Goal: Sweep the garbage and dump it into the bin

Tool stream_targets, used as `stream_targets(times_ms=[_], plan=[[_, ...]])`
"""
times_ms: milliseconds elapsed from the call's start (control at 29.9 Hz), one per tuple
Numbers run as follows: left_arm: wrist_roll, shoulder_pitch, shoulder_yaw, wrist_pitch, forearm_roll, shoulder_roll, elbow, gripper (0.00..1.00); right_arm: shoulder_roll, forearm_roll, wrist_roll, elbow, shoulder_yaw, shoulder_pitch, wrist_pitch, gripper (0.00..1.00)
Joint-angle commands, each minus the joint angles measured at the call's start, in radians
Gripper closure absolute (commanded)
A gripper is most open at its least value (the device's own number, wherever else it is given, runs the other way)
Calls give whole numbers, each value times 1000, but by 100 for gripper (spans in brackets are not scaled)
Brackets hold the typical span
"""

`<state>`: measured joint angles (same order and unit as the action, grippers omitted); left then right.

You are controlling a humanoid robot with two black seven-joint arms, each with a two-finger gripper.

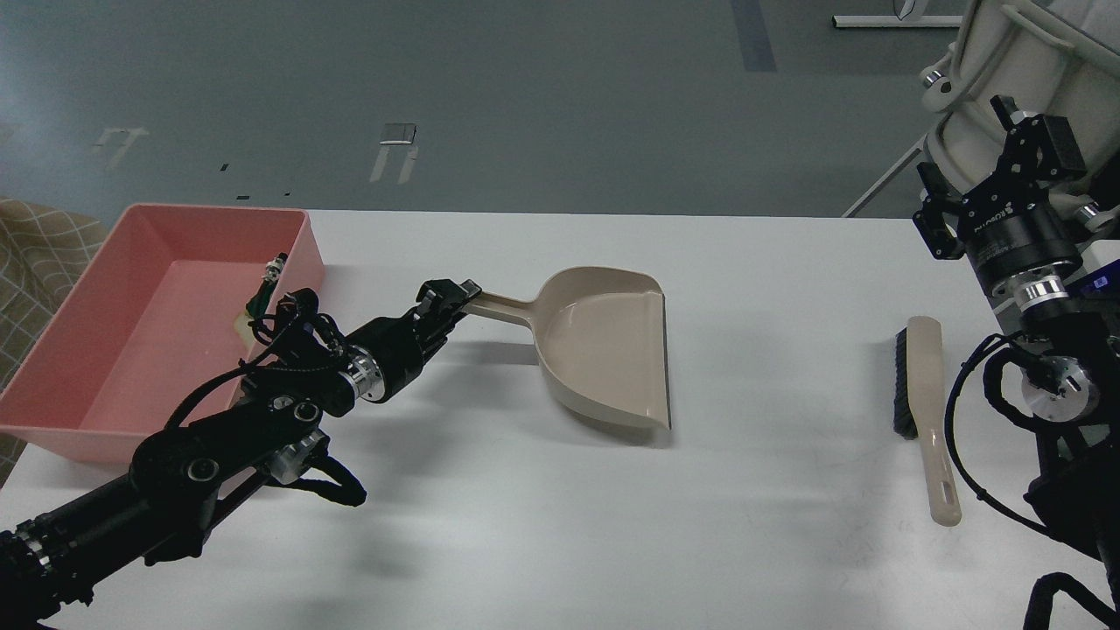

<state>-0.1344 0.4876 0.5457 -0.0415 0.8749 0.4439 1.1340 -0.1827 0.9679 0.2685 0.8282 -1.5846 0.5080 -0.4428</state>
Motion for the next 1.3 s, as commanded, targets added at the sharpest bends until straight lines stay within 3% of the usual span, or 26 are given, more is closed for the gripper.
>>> stream_targets(times_ms=[0,301,401,769,1036,1270], plan=[[-2,2,-6,0,-1,4,6,31,-1,0,0,0,-2,0,0,0],[2,-6,-23,9,1,73,46,20,-17,0,0,0,-5,-2,0,0],[9,-6,-21,20,1,123,49,12,-17,0,0,0,-6,-3,0,0],[12,6,3,63,-5,311,157,9,-9,0,0,0,-6,-8,1,0],[2,23,206,124,-129,351,204,2,-17,-2,-2,92,-20,-3,6,0],[-17,12,479,130,-319,254,146,2,-18,0,-15,138,-26,38,48,0]])
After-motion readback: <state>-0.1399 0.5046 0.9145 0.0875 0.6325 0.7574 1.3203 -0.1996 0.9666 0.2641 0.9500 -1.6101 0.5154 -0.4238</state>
